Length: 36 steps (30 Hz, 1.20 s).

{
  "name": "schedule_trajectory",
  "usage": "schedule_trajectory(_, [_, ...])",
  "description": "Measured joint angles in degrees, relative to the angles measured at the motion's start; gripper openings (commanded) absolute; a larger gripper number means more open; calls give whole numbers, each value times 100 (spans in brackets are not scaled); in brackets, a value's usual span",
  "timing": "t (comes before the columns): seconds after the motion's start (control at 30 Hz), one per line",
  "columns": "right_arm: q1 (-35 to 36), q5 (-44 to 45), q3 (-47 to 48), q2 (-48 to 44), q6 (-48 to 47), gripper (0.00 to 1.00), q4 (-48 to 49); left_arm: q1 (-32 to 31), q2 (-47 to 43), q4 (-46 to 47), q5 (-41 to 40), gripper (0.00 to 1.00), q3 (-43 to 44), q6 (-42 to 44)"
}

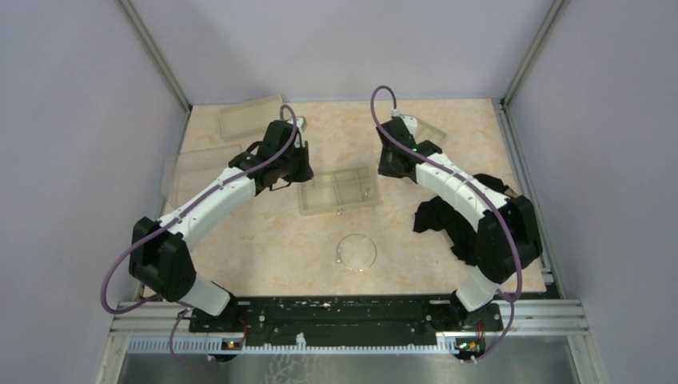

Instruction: Organize the mixed jewelry

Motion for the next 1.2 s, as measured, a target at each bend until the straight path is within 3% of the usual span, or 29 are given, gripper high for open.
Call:
schedule_trajectory(0.47, [-1355, 37, -741, -1241, -11, 20, -170, -719, 1746, 531, 1270, 0, 1449, -46])
schedule_trajectory(0.8, [-1491, 59, -850, -1475, -79, 20, -334, -973, 2476, 916, 1609, 1, 1775, -262])
schedule_trajectory(0.87, [-1508, 59, -850, -1475, -111, 20, -354, -986, 2594, 986, 1661, 24, 1786, -284])
schedule_trajectory(0.97, [-1519, 61, -850, -1475, -138, 20, -365, -1005, 2846, 1016, 1711, 43, 1871, -306])
schedule_trajectory(1.2, [-1519, 37, -841, -1471, -216, 20, -358, -1014, 3014, 848, 1537, 46, 2041, -260])
